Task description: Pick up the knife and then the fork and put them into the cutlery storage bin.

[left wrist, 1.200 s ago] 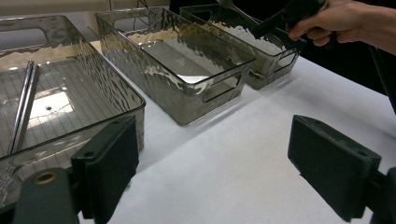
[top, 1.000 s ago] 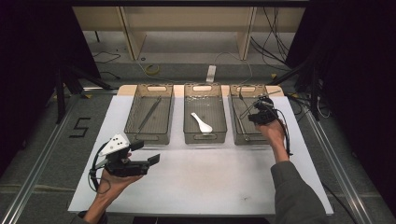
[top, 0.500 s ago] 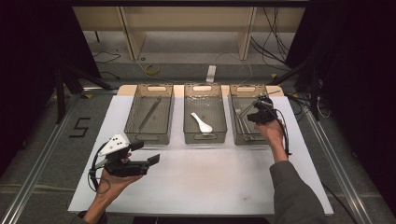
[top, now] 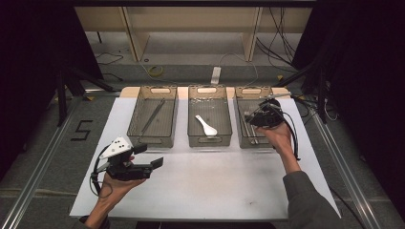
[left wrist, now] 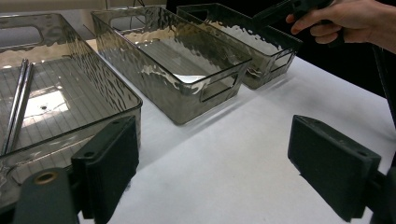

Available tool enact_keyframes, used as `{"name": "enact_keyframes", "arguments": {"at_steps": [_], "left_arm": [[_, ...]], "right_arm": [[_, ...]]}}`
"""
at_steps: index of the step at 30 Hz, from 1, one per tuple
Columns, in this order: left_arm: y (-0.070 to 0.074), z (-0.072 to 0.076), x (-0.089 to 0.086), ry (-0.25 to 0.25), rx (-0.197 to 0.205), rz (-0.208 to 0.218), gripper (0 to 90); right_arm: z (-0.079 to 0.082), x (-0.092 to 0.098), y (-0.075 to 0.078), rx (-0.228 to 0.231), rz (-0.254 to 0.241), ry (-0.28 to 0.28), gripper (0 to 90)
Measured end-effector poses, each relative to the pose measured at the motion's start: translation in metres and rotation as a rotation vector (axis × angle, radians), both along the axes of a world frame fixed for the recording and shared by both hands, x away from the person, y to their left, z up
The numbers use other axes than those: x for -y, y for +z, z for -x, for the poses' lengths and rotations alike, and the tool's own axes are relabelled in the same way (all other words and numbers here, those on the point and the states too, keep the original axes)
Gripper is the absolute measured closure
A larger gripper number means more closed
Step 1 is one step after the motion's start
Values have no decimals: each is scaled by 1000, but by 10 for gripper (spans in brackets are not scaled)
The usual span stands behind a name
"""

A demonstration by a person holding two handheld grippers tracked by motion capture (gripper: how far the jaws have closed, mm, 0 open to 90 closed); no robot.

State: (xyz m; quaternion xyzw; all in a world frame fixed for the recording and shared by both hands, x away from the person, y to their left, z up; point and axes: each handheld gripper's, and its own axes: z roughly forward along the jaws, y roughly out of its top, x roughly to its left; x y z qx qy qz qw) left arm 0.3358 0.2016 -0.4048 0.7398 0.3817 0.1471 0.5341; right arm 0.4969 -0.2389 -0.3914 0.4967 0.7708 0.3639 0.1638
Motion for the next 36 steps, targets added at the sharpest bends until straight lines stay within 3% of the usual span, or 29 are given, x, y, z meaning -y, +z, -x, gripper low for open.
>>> {"name": "enact_keyframes", "arguments": {"at_steps": [5, 19, 36], "left_arm": [[-1, -1, 1, -5, -12, 3, 160], [-1, -1, 2, -14, -17, 4, 160], [-1, -1, 2, -23, -19, 9, 160]], "right_arm": [[14, -7, 6, 29, -57, 52, 413], [62, -29, 15, 145, -170, 176, 322], [108, -34, 9, 220, -174, 245, 289]]}}
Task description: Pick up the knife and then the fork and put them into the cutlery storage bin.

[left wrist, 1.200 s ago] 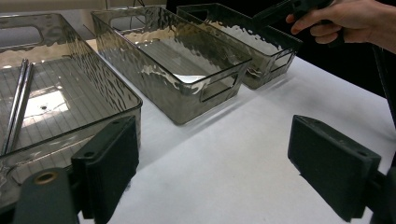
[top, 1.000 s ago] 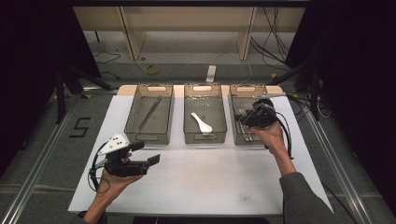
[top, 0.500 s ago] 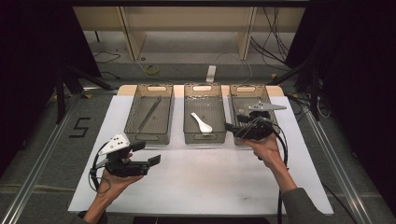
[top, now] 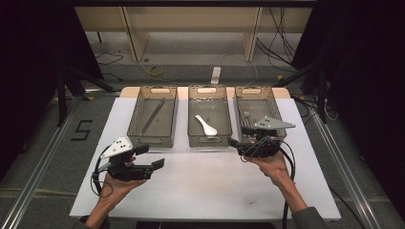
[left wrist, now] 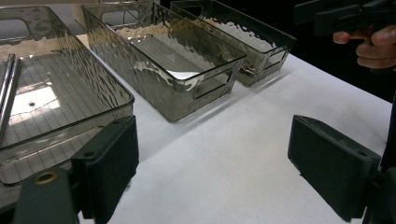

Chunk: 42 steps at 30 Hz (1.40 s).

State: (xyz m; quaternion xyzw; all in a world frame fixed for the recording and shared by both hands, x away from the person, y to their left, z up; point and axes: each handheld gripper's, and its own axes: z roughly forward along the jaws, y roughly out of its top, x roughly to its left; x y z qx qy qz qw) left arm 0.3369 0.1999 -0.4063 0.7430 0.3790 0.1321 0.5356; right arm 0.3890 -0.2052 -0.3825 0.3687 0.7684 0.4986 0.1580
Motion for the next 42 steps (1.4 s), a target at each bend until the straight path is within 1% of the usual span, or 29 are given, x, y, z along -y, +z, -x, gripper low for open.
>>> {"name": "enact_keyframes", "arguments": {"at_steps": [5, 9, 13, 16, 18, 26, 34, 42], "left_arm": [[0, 0, 0, -3, -2, 8, 160], [1, 0, 0, -6, 1, 9, 160], [1, 0, 0, -9, 0, 13, 160], [1, 1, 0, -13, 0, 15, 160], [1, 1, 0, -14, 0, 17, 159], [0, 1, 1, -22, 0, 15, 159], [0, 1, 2, -26, -2, 13, 159], [-1, 2, 4, -32, -9, 15, 158]], "right_arm": [[13, 7, -10, 11, -29, 5, 287], [23, 13, -18, 14, -34, 3, 276], [32, 21, -22, 27, -46, -1, 268], [39, 25, -24, 26, -67, -12, 264], [43, 27, -26, 34, -65, -15, 253], [56, 34, -32, 30, -72, -28, 244], [64, 40, -38, 24, -67, -41, 237], [70, 48, -46, 16, -58, -66, 235]]}}
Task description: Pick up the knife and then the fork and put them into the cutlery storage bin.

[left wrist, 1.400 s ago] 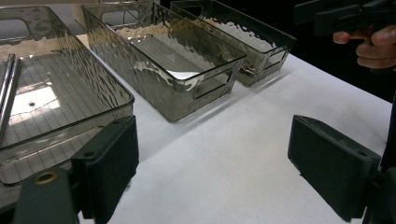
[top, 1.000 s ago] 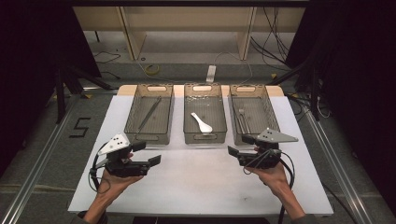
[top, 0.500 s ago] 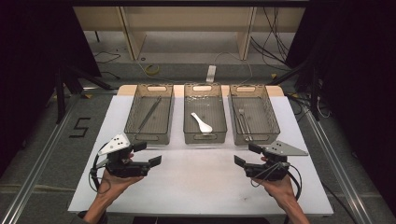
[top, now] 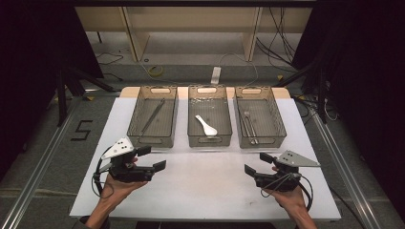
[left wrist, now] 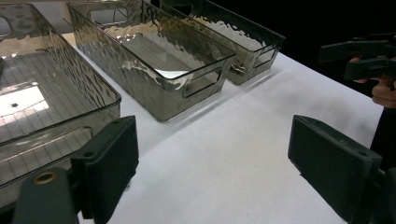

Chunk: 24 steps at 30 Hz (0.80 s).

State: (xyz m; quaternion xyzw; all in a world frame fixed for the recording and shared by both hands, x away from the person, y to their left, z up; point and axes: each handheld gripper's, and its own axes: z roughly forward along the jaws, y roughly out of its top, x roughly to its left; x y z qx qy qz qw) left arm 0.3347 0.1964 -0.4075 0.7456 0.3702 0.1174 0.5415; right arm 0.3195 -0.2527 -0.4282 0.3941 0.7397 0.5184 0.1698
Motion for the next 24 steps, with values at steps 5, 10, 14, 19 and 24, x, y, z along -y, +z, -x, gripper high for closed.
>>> {"name": "enact_keyframes", "arguments": {"at_steps": [5, 10, 14, 19, 24], "left_arm": [[0, 1, 0, -9, -1, 3, 158], [-1, 1, 2, -18, -1, -4, 158], [-1, 0, 3, -18, -1, -4, 158], [0, 0, 3, -14, 0, -1, 158], [0, 0, 3, -19, 0, -4, 158]], "right_arm": [[4, 3, -3, -2, 2, -9, 231], [5, 4, -5, -9, 5, -15, 227], [4, 4, -7, -12, 10, -16, 225], [4, 5, -6, -11, 10, -21, 223], [4, 5, -6, -8, 10, -22, 223]]}}
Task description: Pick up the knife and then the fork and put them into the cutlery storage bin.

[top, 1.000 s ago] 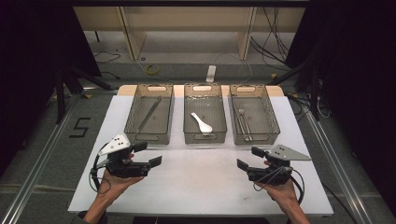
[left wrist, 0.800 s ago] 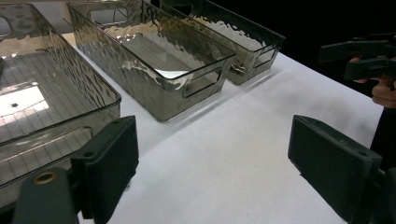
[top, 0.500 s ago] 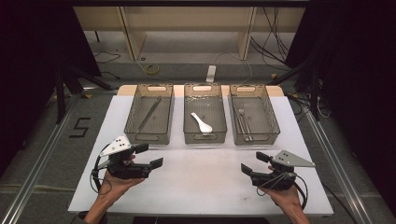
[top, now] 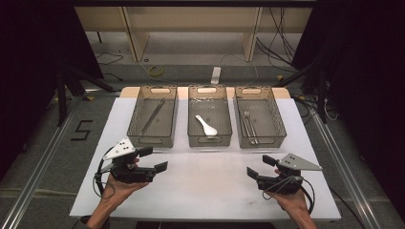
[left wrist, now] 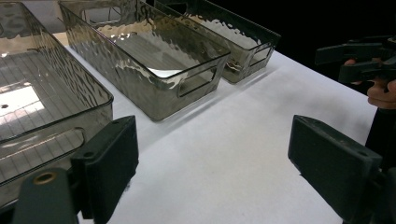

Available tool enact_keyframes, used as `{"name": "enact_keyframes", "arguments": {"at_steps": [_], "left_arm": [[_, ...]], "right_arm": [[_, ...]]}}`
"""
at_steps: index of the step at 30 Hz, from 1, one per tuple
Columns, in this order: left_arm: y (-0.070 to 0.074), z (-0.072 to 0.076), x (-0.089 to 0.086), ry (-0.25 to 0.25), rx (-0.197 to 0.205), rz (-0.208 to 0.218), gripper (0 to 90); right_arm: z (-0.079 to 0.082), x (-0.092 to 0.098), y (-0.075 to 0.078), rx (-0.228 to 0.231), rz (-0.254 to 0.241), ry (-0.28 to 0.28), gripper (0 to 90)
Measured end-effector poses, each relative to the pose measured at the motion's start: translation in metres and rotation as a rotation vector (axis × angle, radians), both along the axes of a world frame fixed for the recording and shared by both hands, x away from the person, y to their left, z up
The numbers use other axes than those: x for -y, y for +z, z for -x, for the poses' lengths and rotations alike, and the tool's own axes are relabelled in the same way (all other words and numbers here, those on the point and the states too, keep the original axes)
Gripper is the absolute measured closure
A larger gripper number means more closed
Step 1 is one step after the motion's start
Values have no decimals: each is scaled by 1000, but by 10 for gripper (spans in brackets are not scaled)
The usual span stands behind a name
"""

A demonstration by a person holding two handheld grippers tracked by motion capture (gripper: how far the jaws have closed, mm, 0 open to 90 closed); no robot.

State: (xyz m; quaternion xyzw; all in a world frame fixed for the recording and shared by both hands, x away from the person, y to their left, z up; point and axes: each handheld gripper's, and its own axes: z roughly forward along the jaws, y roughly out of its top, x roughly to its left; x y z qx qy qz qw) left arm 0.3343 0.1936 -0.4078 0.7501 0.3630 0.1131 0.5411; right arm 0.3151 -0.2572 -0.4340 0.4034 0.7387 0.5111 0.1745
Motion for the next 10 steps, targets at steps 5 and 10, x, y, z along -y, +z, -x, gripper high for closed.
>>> {"name": "enact_keyframes", "arguments": {"at_steps": [5, 10], "left_arm": [[0, 0, 0, 0, 0, -1, 158], [0, 0, 1, -3, -3, -4, 158]], "right_arm": [[0, 0, 0, 1, 1, -1, 222], [-1, 0, 0, 1, 3, -3, 222]]}}
